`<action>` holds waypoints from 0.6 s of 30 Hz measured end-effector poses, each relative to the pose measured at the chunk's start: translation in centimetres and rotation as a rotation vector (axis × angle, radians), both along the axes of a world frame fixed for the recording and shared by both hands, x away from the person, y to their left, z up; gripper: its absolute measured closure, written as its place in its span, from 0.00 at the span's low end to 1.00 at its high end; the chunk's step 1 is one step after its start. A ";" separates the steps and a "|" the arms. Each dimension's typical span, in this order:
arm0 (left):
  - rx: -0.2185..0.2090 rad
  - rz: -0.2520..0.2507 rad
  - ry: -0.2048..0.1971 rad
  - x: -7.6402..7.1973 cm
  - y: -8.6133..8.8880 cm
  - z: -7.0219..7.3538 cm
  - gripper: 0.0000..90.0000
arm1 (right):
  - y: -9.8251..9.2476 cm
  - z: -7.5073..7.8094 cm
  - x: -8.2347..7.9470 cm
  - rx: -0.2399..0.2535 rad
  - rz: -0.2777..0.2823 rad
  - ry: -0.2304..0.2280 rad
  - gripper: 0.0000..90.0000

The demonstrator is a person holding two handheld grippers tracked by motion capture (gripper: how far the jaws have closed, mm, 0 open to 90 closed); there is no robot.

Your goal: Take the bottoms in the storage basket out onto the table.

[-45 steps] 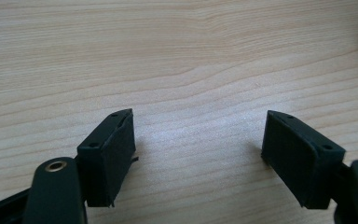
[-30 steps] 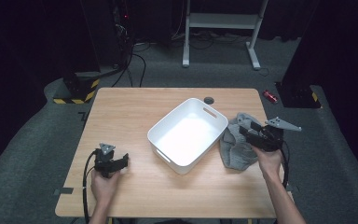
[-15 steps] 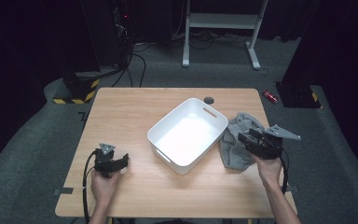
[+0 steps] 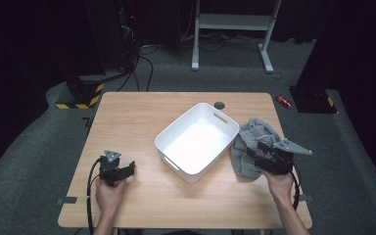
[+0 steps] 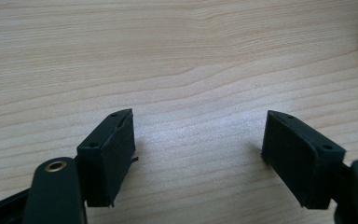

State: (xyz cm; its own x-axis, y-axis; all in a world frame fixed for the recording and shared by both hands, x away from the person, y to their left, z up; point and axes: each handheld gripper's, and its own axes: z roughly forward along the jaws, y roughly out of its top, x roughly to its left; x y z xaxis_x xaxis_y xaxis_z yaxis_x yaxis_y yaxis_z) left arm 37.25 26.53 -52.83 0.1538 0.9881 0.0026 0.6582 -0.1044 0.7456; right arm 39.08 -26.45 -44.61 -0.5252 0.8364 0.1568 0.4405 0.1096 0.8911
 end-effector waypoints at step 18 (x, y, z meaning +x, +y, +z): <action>0.002 -0.001 0.000 0.0 0.0 0.0 0.28 | 2.2 -2.2 -1.4 -0.016 0.051 0.013 0.49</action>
State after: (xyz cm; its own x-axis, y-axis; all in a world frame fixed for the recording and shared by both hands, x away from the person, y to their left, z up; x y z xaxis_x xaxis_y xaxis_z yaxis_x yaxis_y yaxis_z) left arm 37.26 26.54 -52.83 0.1551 0.9879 0.0042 0.6580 -0.1064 0.7455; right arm 37.73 -24.20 -46.79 -0.5652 0.8111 0.1506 0.4453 0.1463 0.8834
